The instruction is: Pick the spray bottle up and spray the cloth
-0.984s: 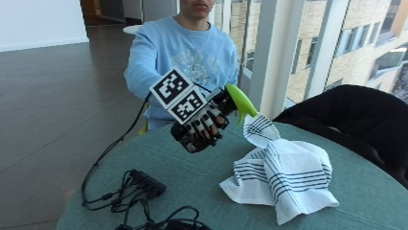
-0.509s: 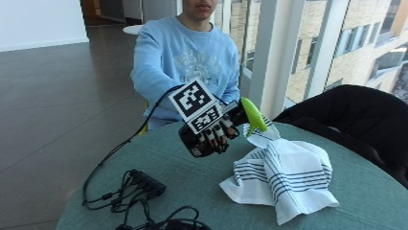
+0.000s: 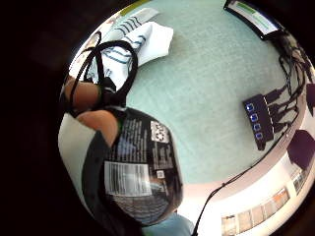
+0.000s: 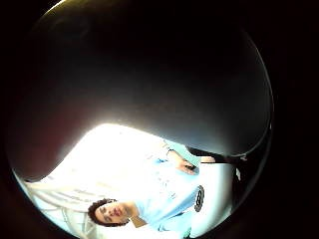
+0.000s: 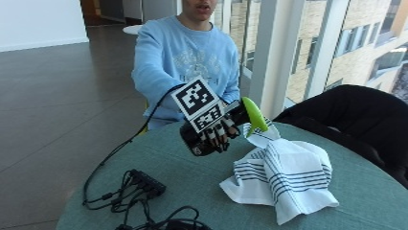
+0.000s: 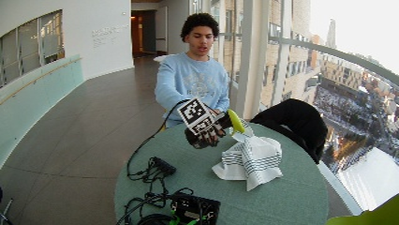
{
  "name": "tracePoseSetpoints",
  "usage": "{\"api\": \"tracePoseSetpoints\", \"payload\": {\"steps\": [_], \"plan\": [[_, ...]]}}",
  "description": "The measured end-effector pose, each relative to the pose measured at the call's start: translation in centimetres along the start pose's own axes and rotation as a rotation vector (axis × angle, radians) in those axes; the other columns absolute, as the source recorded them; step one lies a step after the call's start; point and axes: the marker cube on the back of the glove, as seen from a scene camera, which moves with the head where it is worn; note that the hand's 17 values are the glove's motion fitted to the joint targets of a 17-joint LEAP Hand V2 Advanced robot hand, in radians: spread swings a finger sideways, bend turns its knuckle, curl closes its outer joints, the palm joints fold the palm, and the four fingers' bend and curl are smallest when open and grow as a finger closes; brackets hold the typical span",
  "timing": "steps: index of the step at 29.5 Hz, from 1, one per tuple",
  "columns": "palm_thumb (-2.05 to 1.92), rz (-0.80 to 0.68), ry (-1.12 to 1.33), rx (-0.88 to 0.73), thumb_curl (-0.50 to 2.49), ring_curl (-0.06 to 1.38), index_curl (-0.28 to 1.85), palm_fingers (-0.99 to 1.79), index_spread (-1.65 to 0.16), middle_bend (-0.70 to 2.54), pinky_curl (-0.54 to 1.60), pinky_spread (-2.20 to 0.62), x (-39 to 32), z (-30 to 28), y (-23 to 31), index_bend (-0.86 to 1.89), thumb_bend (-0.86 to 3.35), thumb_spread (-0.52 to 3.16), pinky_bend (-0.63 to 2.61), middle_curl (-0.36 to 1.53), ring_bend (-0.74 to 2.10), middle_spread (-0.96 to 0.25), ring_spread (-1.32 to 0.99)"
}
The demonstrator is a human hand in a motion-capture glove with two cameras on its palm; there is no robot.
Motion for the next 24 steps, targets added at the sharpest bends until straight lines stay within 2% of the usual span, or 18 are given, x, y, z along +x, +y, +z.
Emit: {"api": "tracePoseSetpoints", "payload": {"steps": [24], "plan": [[1.00,0.009,-0.003,-0.015,0.69,0.38,0.37,1.10,-0.24,0.23,0.37,0.08,-0.09,0.26,0.02,0.13,-0.03,0.65,0.26,0.46,0.43,-0.09,-0.04]]}}
